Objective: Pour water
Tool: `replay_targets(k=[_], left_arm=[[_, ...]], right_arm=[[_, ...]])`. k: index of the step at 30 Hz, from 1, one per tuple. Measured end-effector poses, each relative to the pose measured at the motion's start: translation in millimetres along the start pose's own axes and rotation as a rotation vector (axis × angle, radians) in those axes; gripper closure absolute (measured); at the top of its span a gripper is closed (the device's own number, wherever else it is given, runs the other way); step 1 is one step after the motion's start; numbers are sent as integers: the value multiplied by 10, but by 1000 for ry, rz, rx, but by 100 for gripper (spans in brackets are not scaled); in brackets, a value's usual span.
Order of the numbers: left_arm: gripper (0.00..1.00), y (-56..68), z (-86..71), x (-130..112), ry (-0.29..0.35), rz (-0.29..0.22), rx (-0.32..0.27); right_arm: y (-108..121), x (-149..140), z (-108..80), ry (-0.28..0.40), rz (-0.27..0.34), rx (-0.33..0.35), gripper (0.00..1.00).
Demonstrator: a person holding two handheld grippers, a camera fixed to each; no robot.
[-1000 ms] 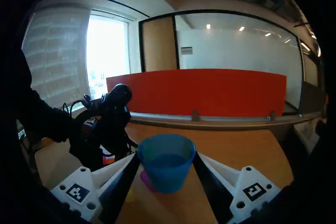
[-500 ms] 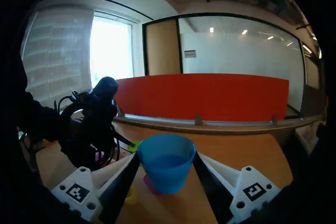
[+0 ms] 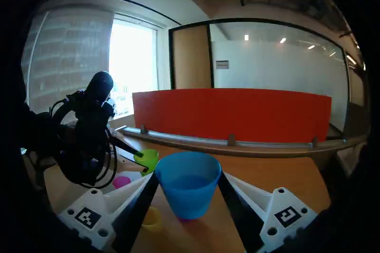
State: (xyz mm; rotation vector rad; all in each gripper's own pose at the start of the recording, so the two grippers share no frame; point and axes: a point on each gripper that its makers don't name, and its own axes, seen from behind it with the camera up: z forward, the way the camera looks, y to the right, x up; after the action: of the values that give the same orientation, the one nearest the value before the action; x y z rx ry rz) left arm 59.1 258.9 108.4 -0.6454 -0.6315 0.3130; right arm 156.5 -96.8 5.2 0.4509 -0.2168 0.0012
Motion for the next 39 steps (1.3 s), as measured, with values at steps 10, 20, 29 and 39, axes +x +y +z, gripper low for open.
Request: replay_targets(k=[10,20,29,39], left_arm=[[16,-51,-449,73,88,-44,44],[16,-71,-799,303,238,-65,67],[17,21,-1086,529,356,-93,22],[17,172,-1480,700,485,-97,-10]], right_arm=[[-163,70,1,10,-17,34,9],[-301,135,8,18,-31,64,9],[-365,203,11,29,-44,78,9],[-435,289,7,40,-53,92,9]])
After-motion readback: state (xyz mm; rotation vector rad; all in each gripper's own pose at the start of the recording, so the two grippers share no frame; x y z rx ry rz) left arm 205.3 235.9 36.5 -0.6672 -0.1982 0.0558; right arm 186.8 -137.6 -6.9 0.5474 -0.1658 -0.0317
